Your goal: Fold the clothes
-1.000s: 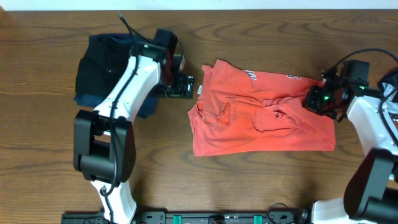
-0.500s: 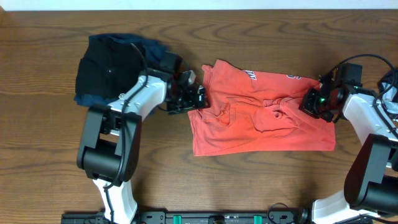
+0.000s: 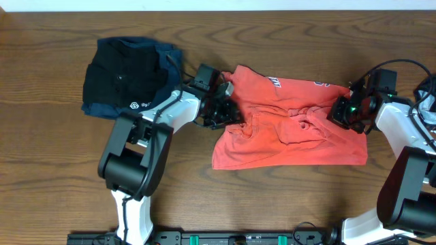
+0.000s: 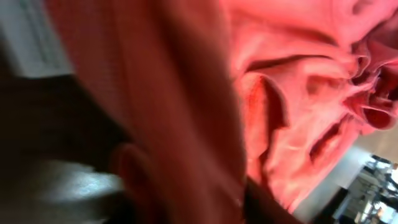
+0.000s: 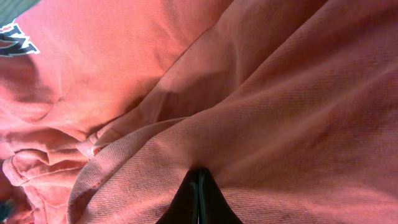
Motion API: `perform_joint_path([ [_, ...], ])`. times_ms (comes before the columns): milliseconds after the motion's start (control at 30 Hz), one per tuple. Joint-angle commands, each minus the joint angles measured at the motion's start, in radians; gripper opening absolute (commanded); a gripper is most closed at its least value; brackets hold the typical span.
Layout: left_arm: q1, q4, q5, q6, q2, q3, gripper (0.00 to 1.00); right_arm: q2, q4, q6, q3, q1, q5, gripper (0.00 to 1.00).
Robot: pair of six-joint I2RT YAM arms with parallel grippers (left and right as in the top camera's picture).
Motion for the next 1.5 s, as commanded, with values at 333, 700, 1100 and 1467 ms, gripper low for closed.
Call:
perform_joint_path([
  [333, 0.132, -0.244, -0.162, 0.191, -0.099, 0.106, 0.06, -0.335, -0.03, 0.013, 0.032, -0.101, -0.027, 0.01],
  [700, 0.029, -0.453, -0.307, 0.286, -0.258, 0.361, 0.06, -0.472, -0.023, 0.048, 0.032, -0.14, -0.026, 0.02],
  [1100, -0.403, -0.397, -0.468, 0.238, -0.111, 0.351, 0.36, -0.472, -0.035, 0.046, 0.032, -0.139, -0.027, 0.02],
  [1467, -0.387, -0.525, -0.59, 0.258, -0.24, 0.467, 0.53, -0.407, -0.054, 0.037, 0.032, -0.087, -0.031, 0.07],
])
